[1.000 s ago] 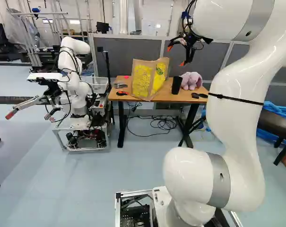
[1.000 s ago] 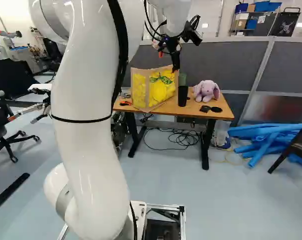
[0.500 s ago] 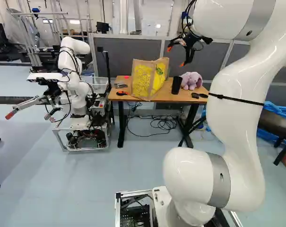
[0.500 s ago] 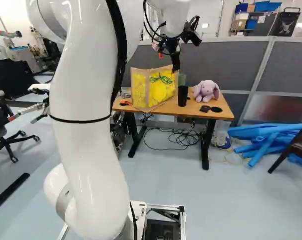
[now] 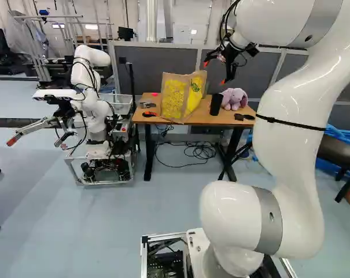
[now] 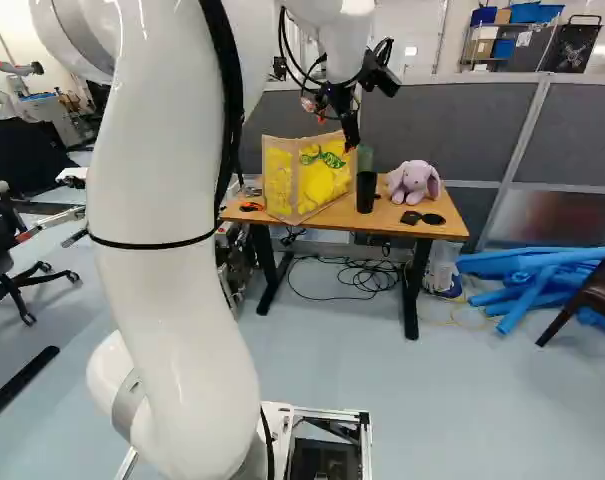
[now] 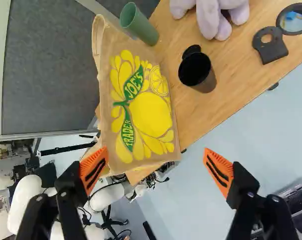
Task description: Pick up the bag on the ground and place it on the table
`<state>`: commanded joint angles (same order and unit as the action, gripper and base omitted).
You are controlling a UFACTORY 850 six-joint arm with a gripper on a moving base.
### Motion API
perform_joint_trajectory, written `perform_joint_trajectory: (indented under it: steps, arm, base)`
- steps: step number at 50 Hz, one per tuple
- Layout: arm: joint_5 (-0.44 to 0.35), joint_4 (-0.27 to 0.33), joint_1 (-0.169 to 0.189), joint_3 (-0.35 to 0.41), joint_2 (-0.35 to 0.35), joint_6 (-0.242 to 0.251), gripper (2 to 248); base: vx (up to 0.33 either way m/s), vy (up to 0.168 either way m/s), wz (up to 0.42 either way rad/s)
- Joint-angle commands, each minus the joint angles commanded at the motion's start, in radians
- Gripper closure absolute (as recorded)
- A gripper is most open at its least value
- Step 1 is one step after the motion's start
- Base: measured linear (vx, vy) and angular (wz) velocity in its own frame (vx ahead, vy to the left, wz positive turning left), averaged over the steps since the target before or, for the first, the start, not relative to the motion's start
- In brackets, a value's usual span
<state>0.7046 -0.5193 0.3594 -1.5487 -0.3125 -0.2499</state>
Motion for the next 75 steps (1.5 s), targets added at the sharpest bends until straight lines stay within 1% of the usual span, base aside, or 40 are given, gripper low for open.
perform_joint_trajectory:
  steps: [16,38,57,75]
  arm:
    - [-0.102,0.034,-0.023,0.095,0.038,0.016,3]
    - [-0.293,0.096,-0.067,0.271,0.110,0.046,3]
    - [-0.500,0.165,-0.114,0.463,0.187,0.079,3]
    - [-0.735,0.242,-0.168,0.681,0.276,0.117,3]
  base:
    - [0.000,0.000,0.000]
    - [0.000,0.000,0.000]
    - [0.000,0.000,0.000]
    - [0.000,0.000,0.000]
